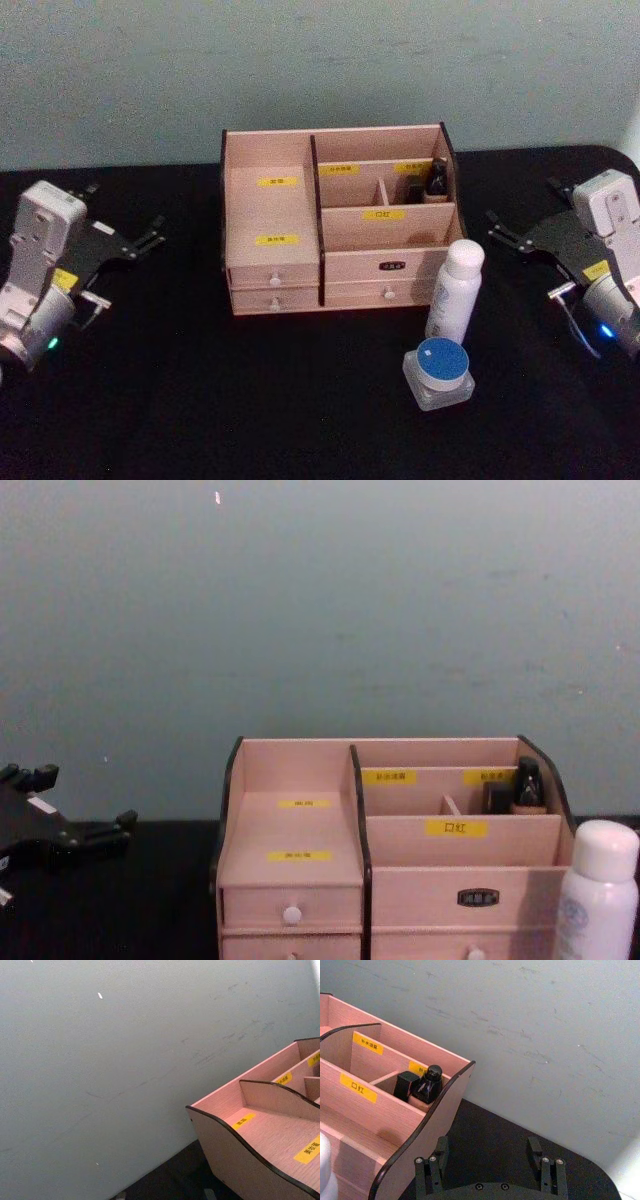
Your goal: Pick up the facial cleanser and watermelon frost from the table and place them into the tiered storage box.
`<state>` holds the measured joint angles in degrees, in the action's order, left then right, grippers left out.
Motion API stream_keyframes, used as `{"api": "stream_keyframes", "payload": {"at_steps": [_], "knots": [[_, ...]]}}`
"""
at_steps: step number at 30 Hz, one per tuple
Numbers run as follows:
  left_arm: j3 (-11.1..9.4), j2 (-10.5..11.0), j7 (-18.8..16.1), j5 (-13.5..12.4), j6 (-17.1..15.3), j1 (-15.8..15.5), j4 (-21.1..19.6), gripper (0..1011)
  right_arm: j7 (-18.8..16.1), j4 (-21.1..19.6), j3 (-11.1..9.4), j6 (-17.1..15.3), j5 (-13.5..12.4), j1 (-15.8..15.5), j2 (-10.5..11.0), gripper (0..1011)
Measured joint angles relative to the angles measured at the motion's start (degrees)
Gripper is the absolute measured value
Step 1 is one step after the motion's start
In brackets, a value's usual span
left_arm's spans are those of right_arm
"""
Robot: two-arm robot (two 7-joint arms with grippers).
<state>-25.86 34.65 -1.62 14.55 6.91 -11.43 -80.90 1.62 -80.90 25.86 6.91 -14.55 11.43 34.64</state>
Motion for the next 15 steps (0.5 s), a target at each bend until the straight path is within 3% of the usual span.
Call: {"api": "stream_keyframes", "payload": {"at_steps": [15], "knots": [[0.0, 0.0, 0.0, 0.0, 0.0, 0.0, 0.0, 1001, 0.0, 0.0, 0.0, 0.0, 0.0, 0.0, 0.0, 1000]]}}
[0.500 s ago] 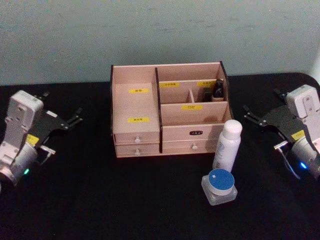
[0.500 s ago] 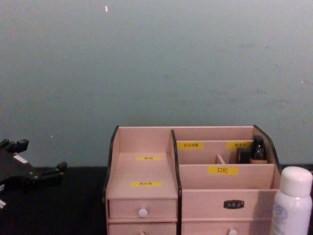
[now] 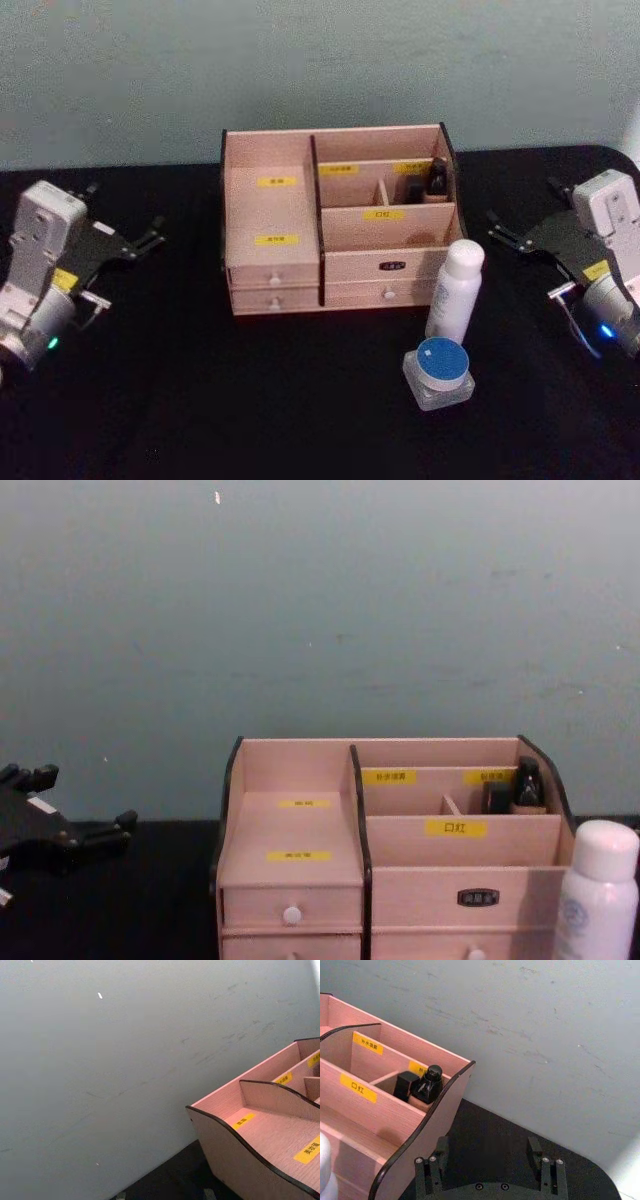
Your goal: Pick up the facial cleanser and watermelon frost from the table and place them into the tiered storage box.
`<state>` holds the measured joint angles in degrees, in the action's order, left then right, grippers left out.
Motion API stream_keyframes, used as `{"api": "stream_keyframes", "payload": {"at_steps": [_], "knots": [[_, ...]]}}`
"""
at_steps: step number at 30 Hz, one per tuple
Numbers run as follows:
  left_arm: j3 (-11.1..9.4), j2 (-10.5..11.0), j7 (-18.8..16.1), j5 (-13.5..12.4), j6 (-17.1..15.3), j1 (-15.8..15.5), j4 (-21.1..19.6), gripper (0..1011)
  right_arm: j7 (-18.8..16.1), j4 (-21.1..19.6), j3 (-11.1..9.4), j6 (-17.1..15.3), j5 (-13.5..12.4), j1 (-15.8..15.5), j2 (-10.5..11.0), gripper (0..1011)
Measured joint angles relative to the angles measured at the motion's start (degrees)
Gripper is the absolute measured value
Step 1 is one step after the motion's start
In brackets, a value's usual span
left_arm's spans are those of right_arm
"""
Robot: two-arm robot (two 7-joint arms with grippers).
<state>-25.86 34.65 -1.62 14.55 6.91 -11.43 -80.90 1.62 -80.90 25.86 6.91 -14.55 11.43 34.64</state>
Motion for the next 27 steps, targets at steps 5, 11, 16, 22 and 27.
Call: {"api": "stream_keyframes", "payload": {"at_steps": [5, 11, 16, 22, 27], "knots": [[0.0, 0.0, 0.0, 0.0, 0.0, 0.0, 0.0, 1001, 0.0, 0.0, 0.0, 0.0, 0.0, 0.0, 0.0, 1000], [0.0, 0.0, 0.0, 0.0, 0.0, 0.0, 0.0, 1001, 0.0, 0.0, 0.0, 0.0, 0.0, 0.0, 0.0, 1000], [0.0, 0.0, 0.0, 0.0, 0.0, 0.0, 0.0, 1001, 0.0, 0.0, 0.0, 0.0, 0.0, 0.0, 0.0, 1000], [0.0, 0.0, 0.0, 0.0, 0.0, 0.0, 0.0, 1001, 0.0, 0.0, 0.0, 0.0, 0.0, 0.0, 0.0, 1000], [0.0, 0.0, 0.0, 0.0, 0.0, 0.0, 0.0, 1001, 0.0, 0.0, 0.0, 0.0, 0.0, 0.0, 0.0, 1000]]}}
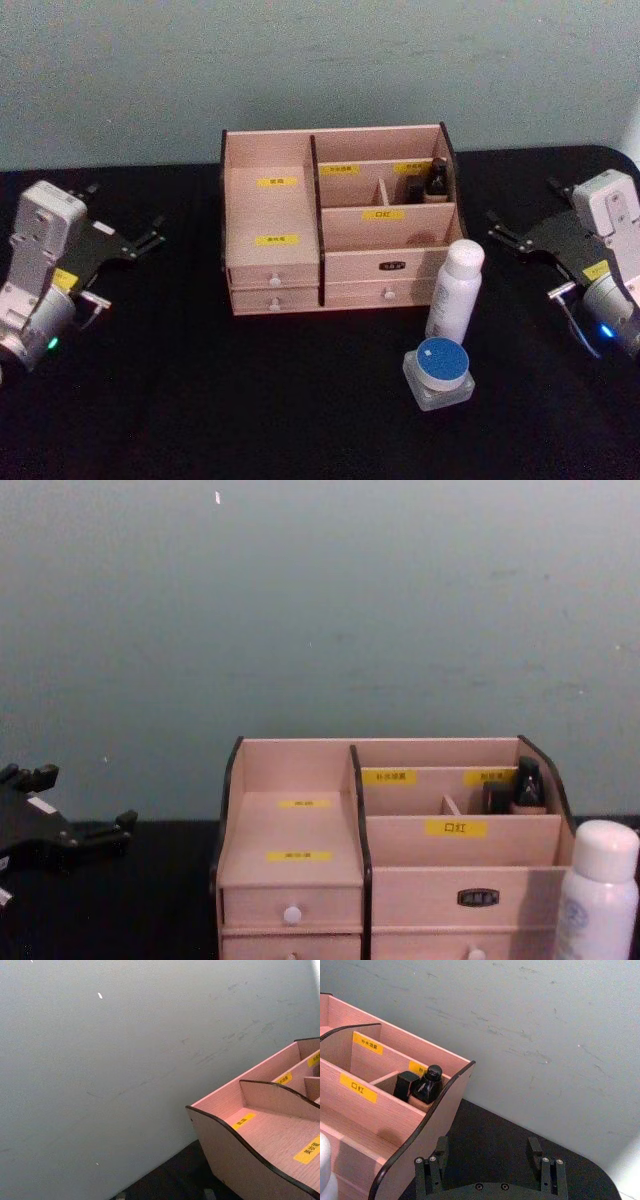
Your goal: Pick up the facial cleanser and watermelon frost from the table and place them into the tiered storage box.
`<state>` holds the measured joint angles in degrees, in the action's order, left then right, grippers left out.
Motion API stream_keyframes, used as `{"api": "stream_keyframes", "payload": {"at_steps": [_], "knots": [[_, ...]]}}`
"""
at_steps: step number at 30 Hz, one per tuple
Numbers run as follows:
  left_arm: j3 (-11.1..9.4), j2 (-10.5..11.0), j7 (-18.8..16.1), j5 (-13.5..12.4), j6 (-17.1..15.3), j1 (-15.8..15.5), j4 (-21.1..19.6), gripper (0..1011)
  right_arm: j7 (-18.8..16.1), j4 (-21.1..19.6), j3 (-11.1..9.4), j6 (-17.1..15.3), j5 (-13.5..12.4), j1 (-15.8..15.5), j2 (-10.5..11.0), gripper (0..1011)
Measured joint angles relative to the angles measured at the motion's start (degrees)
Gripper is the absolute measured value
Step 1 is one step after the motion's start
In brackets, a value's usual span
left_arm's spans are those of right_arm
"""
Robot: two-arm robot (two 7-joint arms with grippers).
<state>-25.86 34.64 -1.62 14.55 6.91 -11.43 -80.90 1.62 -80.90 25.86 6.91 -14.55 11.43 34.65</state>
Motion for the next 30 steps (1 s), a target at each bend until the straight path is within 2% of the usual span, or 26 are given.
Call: {"api": "stream_keyframes", "payload": {"at_steps": [11, 16, 24, 27, 28, 30], "knots": [[0.0, 0.0, 0.0, 0.0, 0.0, 0.0, 0.0, 1001, 0.0, 0.0, 0.0, 0.0, 0.0, 0.0, 0.0, 1000], [0.0, 0.0, 0.0, 0.0, 0.0, 0.0, 0.0, 1001, -0.38, -0.78, -1.07, -0.42, 0.02, -0.62, -0.06, 1000], [0.0, 0.0, 0.0, 0.0, 0.0, 0.0, 0.0, 1001, -1.42, -6.28, -3.94, -2.94, -1.74, -4.97, 2.09, 1000], [0.0, 0.0, 0.0, 0.0, 0.0, 0.0, 0.0, 1001, -1.99, -10.54, -5.93, -4.99, -3.57, -8.58, 3.84, 1000], [0.0, 0.0, 0.0, 0.0, 0.0, 0.0, 0.0, 1001, -1.99, -10.54, -5.93, -4.99, -3.57, -8.58, 3.84, 1000], [0.0, 0.0, 0.0, 0.0, 0.0, 0.0, 0.0, 1001, -2.64, -13.12, -7.08, -6.2, -4.93, -10.95, 4.97, 1000]]}}
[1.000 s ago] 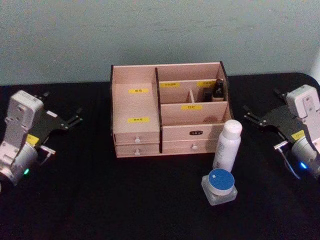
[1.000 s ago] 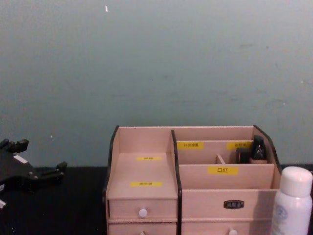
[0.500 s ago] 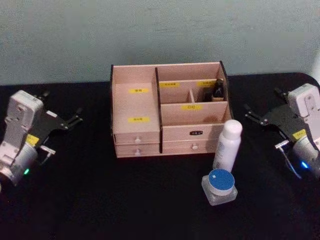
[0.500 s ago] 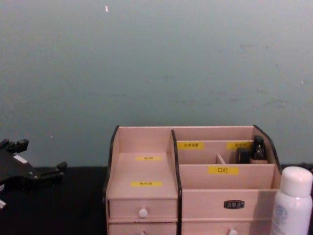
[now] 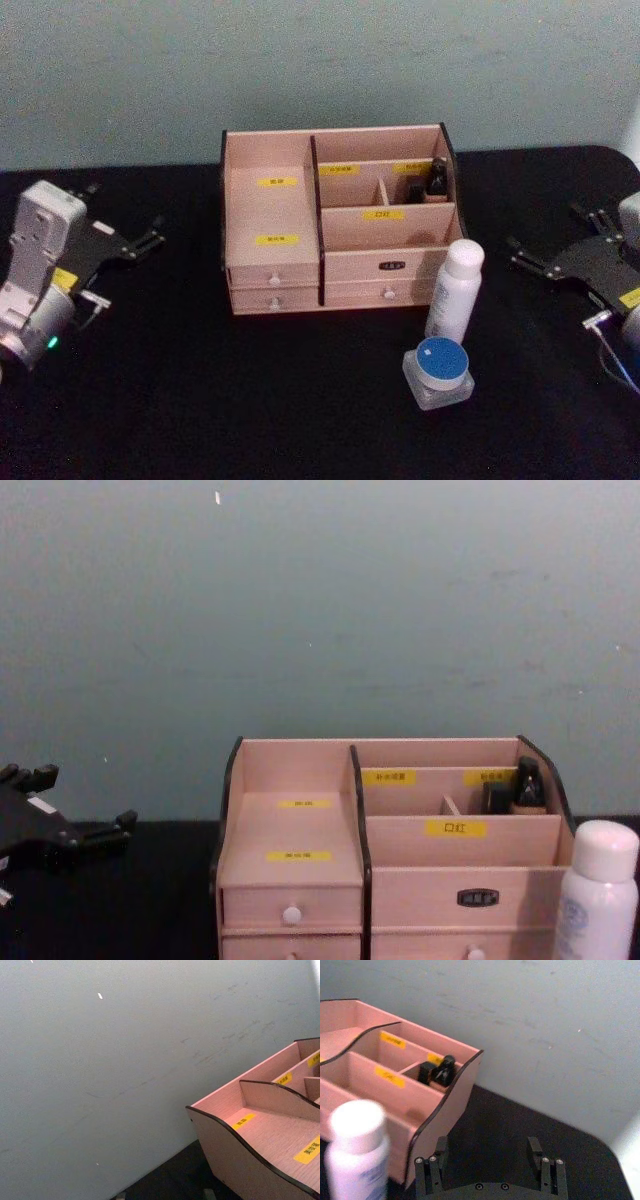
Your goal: Pick up the facial cleanser and watermelon frost from the table and place them into the tiered storage box.
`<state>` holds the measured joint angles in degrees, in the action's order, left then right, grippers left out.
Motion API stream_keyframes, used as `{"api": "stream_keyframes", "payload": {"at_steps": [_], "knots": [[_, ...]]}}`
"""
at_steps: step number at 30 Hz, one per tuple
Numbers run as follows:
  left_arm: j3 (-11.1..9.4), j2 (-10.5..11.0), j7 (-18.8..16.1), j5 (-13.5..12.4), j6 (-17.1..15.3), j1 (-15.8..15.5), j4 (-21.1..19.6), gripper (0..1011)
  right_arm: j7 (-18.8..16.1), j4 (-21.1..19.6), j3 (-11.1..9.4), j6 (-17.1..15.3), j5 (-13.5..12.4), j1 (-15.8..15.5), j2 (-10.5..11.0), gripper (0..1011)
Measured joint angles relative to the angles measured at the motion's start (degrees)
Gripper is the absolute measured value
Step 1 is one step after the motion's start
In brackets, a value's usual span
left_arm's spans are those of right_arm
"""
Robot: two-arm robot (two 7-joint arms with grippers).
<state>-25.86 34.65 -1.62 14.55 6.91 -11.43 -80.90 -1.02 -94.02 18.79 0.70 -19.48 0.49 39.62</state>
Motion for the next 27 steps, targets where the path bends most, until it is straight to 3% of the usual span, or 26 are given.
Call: {"api": "stream_keyframes", "payload": {"at_steps": [7, 13, 21, 27], "knots": [[0.0, 0.0, 0.0, 0.0, 0.0, 0.0, 0.0, 1001, -2.82, -7.18, -3.66, -5.43, -5.18, -6.82, 2.91, 1000], [0.0, 0.0, 0.0, 0.0, 0.0, 0.0, 0.0, 1001, -5.0, -11.5, -6.17, -9.63, -8.96, -10.76, 4.21, 1000], [0.0, 0.0, 0.0, 0.0, 0.0, 0.0, 0.0, 1001, -8.13, -15.15, -7.95, -13.46, -12.14, -13.39, 4.93, 1000], [0.0, 0.0, 0.0, 0.0, 0.0, 0.0, 0.0, 1001, -10.36, -15.96, -7.91, -15.79, -14.11, -12.8, 3.45, 1000]]}}
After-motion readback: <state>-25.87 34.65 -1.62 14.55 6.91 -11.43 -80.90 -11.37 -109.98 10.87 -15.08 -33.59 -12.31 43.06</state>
